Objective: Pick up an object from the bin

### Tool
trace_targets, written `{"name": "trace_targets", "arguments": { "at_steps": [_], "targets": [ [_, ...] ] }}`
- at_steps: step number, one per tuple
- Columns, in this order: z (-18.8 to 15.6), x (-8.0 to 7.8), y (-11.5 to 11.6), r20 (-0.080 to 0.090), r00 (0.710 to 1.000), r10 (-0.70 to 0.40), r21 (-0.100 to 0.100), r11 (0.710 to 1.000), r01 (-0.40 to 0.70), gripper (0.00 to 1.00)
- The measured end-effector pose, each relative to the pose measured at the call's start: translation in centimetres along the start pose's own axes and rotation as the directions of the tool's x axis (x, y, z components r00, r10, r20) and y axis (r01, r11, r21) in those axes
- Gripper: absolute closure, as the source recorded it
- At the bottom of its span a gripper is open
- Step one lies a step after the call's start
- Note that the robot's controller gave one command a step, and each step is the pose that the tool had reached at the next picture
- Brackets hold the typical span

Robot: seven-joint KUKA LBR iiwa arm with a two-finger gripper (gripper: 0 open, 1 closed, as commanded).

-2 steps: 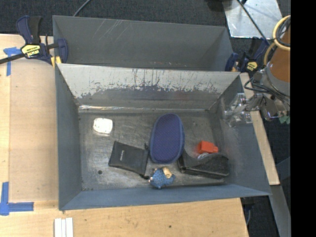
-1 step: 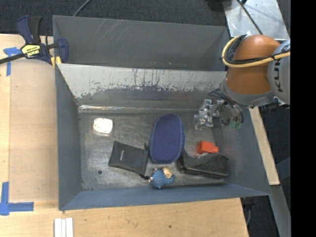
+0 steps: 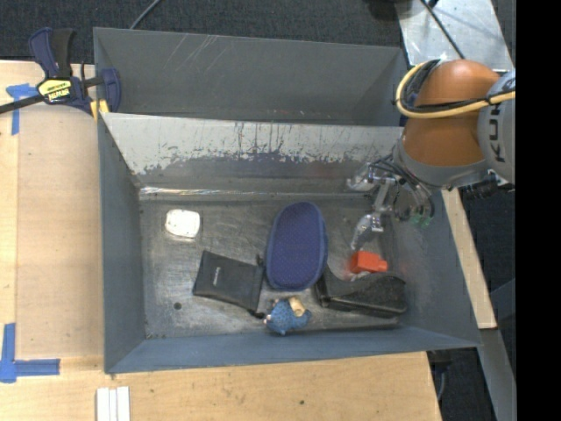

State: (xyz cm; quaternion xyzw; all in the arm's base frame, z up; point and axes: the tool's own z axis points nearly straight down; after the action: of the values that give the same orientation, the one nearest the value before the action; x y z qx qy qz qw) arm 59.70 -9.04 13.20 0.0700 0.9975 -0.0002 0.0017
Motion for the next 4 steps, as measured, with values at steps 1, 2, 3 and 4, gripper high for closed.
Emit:
{"name": "trace_targets", "arguments": {
  "at_steps": [1,2,3,4],
  "targets": [
    [5.1,0.3,9.0,-0.005,0.999,-0.047,-0.004,0.999,0.047,0.00],
    [4.8,0.1,8.5,0.000,0.999,-0.041,-0.001,0.999,0.041,1.00],
    [3.0,1.9,15.3,0.001,0.964,0.265,-0.004,0.964,-0.265,1.00],
    [3.1,1.9,14.9,0.001,0.964,0.267,-0.001,0.964,-0.267,0.00]
  ]
}}
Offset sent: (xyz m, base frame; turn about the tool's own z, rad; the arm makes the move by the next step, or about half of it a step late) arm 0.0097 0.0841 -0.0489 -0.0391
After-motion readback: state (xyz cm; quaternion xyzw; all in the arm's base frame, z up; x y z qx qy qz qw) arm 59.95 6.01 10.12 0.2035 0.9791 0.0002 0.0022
